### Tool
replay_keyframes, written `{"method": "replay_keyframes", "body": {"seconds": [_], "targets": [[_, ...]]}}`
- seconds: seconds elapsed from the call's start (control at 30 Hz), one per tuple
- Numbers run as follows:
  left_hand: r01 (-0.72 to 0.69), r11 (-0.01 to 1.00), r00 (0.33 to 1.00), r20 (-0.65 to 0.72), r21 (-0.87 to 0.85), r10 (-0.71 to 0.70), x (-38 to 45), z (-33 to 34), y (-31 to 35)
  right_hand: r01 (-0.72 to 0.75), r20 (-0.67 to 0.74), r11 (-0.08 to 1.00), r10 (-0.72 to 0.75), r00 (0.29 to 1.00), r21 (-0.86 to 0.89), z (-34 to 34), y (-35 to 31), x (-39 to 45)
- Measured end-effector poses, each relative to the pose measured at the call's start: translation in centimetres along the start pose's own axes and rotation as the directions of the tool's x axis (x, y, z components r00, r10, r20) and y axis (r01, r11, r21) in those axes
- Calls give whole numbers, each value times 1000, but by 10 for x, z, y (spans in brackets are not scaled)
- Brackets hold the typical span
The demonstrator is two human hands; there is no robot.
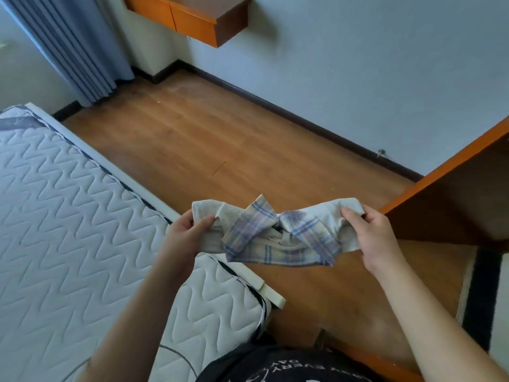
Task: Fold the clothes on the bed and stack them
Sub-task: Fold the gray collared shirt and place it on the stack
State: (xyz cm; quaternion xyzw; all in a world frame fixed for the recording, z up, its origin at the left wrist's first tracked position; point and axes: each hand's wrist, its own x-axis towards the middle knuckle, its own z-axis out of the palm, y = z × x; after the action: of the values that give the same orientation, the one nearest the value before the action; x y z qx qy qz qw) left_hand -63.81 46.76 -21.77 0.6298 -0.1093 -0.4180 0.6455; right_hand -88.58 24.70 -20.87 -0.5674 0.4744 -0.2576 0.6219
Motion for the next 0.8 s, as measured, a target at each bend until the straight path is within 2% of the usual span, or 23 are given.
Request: {"method": "replay_keyframes", "body": {"seconds": [0.13, 0.4, 0.6, 0.8], "targets": [[-15, 999, 999, -50, -32, 14, 4, -12, 3, -5, 80, 999, 10, 997, -54, 7, -12, 27], [-126, 990, 956, -273, -61, 105, 25, -5, 10, -41, 217, 997, 53, 975, -58, 31, -27, 88], [-162, 986, 846, -519, -27, 125, 62, 28, 15, -84, 367, 995, 98, 925, -55, 39, -36, 157], [-185, 981, 734, -672, -59, 98, 95, 91, 21, -104, 498, 990, 139, 856, -97, 25, -51, 233]]}}
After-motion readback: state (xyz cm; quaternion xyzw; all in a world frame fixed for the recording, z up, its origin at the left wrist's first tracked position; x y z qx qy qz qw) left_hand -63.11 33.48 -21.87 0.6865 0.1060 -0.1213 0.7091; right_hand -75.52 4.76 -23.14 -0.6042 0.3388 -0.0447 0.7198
